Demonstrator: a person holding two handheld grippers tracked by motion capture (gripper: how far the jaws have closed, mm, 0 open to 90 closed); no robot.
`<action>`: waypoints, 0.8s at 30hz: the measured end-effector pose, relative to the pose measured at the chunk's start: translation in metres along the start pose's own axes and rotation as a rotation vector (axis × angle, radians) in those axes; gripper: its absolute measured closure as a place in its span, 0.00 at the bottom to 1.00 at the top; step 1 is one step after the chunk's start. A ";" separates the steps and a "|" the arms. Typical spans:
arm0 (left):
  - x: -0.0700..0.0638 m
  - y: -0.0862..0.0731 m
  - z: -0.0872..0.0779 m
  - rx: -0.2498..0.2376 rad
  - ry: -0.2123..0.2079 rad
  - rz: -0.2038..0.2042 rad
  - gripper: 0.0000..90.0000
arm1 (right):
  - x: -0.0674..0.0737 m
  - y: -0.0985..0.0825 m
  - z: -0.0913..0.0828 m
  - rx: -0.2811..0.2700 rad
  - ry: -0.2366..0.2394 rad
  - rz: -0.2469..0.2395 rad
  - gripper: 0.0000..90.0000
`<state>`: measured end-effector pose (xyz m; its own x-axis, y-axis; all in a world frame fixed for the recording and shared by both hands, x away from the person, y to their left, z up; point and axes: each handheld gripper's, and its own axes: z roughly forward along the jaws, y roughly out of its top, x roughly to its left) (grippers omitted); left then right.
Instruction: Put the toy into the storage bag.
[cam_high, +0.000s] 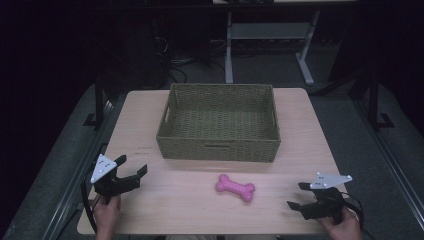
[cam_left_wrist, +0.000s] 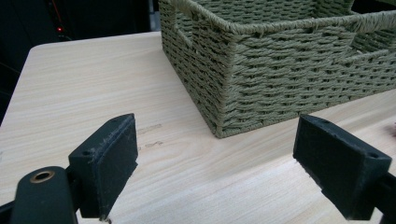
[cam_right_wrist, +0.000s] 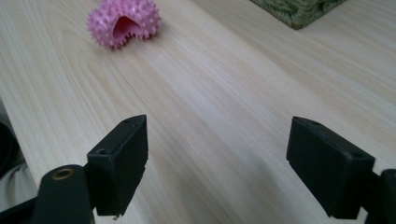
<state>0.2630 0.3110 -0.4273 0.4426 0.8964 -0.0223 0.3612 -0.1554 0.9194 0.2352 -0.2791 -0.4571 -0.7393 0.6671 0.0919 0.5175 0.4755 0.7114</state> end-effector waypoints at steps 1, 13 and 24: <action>0.000 0.000 0.000 0.000 0.000 0.000 0.15 | 0.000 0.000 0.000 0.000 0.000 0.000 0.22; -0.001 -0.002 -0.001 0.001 -0.004 0.002 0.15 | 0.013 0.027 0.015 0.063 0.059 -0.083 0.22; 0.001 -0.002 0.002 0.011 -0.003 0.004 0.15 | 0.021 0.048 0.026 0.093 0.104 -0.131 0.22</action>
<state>0.2639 0.3111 -0.4298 0.4465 0.8946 -0.0203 0.3688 -0.1633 0.9151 0.2554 -0.2270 -0.4388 -0.8410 0.5354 0.0773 0.4479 0.6089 0.6547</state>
